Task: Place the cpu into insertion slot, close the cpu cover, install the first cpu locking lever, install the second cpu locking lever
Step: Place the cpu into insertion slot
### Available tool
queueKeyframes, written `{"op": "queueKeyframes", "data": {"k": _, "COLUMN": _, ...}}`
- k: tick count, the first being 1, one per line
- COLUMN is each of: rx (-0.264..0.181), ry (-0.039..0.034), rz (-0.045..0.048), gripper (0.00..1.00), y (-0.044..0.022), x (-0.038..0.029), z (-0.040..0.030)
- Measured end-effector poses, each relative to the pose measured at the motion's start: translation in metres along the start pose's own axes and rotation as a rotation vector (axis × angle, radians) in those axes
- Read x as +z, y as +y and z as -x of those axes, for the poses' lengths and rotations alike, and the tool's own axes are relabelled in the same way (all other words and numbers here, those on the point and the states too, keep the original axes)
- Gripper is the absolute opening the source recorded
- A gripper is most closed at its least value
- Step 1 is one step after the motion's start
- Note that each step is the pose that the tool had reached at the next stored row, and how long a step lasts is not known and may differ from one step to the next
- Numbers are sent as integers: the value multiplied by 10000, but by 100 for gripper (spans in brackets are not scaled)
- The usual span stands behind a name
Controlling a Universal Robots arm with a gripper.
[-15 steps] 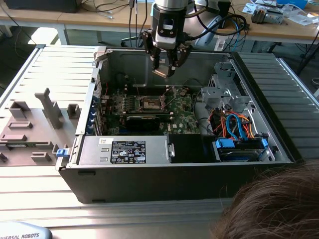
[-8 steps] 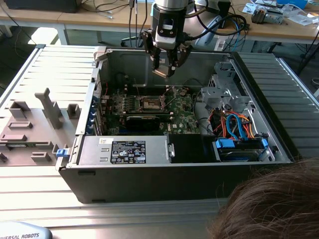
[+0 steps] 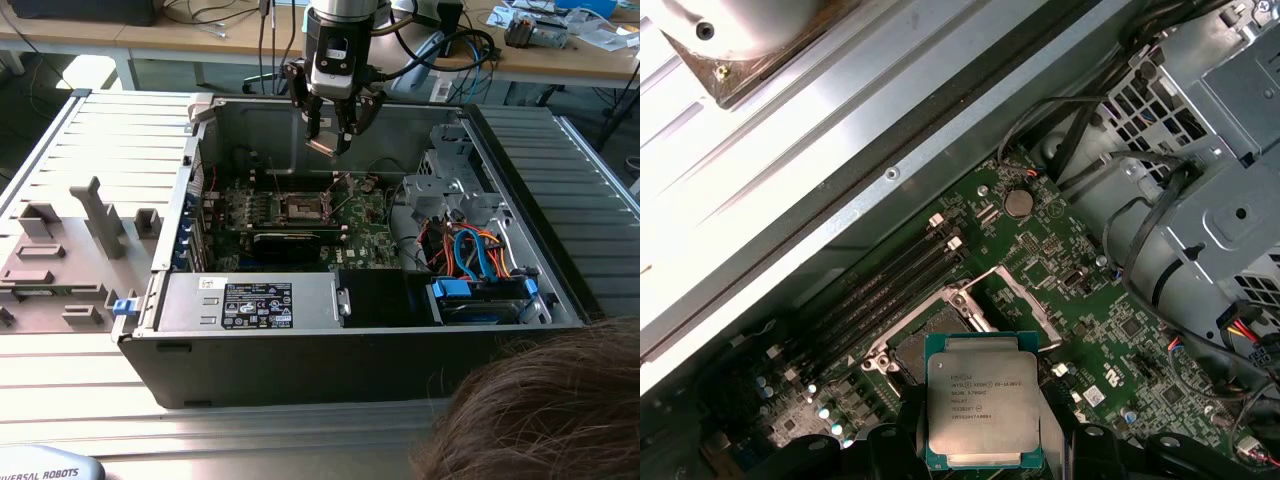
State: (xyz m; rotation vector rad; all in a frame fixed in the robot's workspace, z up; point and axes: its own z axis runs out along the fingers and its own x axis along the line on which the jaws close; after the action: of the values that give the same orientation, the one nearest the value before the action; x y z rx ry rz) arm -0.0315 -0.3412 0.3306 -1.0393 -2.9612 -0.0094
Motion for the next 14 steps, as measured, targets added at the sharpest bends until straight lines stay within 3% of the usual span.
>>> {"op": "queueKeyframes", "data": {"k": 14, "rx": 82, "ry": 0, "rz": 0, "gripper": 54, "y": 0, "x": 0, "z": 0}}
